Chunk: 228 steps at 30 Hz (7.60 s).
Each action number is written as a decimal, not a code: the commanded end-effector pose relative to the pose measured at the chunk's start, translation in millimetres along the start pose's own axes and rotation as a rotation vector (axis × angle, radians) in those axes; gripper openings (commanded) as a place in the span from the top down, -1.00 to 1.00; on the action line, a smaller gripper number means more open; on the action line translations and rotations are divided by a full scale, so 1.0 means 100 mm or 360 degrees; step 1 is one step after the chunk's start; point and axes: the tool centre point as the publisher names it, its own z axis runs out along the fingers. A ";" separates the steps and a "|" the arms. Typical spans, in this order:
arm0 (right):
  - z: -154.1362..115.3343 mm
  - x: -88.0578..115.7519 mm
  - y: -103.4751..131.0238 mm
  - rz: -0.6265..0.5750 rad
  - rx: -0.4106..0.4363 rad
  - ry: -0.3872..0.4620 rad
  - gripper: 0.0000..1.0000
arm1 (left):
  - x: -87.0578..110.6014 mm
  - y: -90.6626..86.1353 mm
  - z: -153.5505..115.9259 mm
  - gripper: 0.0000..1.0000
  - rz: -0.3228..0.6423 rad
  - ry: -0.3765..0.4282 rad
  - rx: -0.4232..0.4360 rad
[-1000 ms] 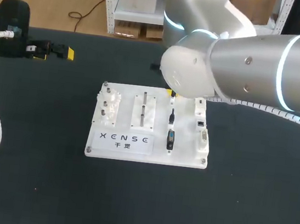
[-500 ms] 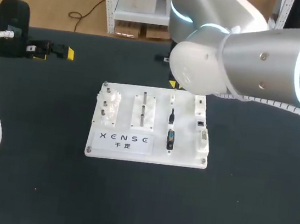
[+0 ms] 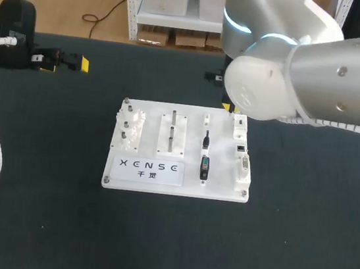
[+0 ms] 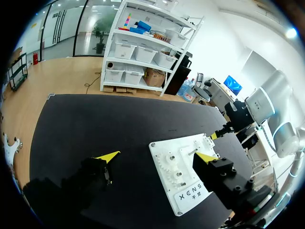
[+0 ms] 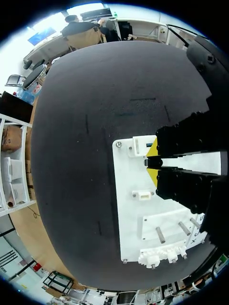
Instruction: Insert the USB connector, Ethernet cable, and multi-pin plug into their matching sockets one by one.
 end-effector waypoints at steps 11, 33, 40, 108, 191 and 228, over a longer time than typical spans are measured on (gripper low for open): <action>0.07 0.11 -0.22 0.0022 0.0034 0.0013 1.00 | 0.00 0.00 0.00 -1.00 0.0000 0.0000 0.0000; 0.13 0.09 -0.23 0.0028 0.0032 0.0030 1.00 | 0.00 0.00 0.00 -1.00 0.0000 0.0000 0.0000; 0.12 0.11 -0.22 0.0024 0.0030 0.0027 1.00 | 0.00 0.00 0.00 -1.00 0.0000 0.0000 0.0000; -0.38 0.37 0.10 0.0022 0.0006 -0.0063 -1.00 | 0.00 0.00 0.00 -1.00 0.0000 0.0000 0.0000; -0.14 0.89 0.38 -0.0166 -0.0115 0.0023 1.00 | 0.00 0.00 0.00 -1.00 0.0000 0.0000 0.0000; 0.00 0.80 -0.33 -0.0022 0.0003 0.0075 1.00 | 0.00 0.00 0.00 -1.00 0.0000 0.0000 0.0000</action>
